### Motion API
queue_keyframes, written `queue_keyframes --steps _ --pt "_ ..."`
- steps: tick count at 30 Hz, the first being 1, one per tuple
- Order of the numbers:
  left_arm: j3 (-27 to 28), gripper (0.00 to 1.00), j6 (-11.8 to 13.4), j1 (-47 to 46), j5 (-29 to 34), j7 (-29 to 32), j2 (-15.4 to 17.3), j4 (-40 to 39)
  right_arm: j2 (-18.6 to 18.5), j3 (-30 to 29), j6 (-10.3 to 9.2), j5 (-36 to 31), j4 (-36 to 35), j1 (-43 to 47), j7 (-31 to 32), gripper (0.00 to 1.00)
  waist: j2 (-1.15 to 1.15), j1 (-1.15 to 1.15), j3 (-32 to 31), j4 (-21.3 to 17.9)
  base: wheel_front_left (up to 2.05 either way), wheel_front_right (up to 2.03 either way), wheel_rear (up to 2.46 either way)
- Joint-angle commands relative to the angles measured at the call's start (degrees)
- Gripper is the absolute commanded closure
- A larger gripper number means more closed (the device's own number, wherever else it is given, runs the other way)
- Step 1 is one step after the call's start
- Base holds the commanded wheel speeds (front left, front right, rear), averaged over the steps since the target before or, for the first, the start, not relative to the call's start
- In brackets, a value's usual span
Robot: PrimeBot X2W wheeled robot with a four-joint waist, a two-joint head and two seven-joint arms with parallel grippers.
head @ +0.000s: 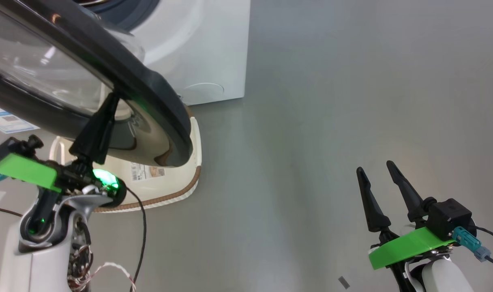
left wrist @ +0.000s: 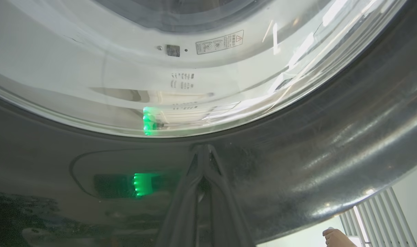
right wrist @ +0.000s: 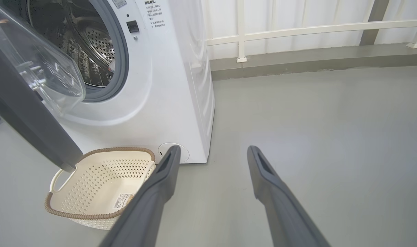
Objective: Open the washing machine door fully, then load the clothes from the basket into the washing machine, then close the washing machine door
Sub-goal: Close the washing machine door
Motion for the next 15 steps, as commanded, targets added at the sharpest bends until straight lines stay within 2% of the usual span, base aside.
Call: queue_keyframes --steps 1,15 --pt "1.4 1.0 -0.6 -2.1 0.6 -0.8 1.1 -0.6 0.1 1.1 0.09 1.0 -1.4 -1.1 -0.7 0.0 0.0 0.0 0.7 -0.8 0.0 0.0 0.0" --pt "1.8 1.0 -0.8 -6.5 2.1 -4.7 1.1 2.0 0.5 1.6 0.09 1.0 -1.5 -2.1 -0.7 0.0 0.0 0.0 1.3 -2.3 0.0 0.0 0.0"
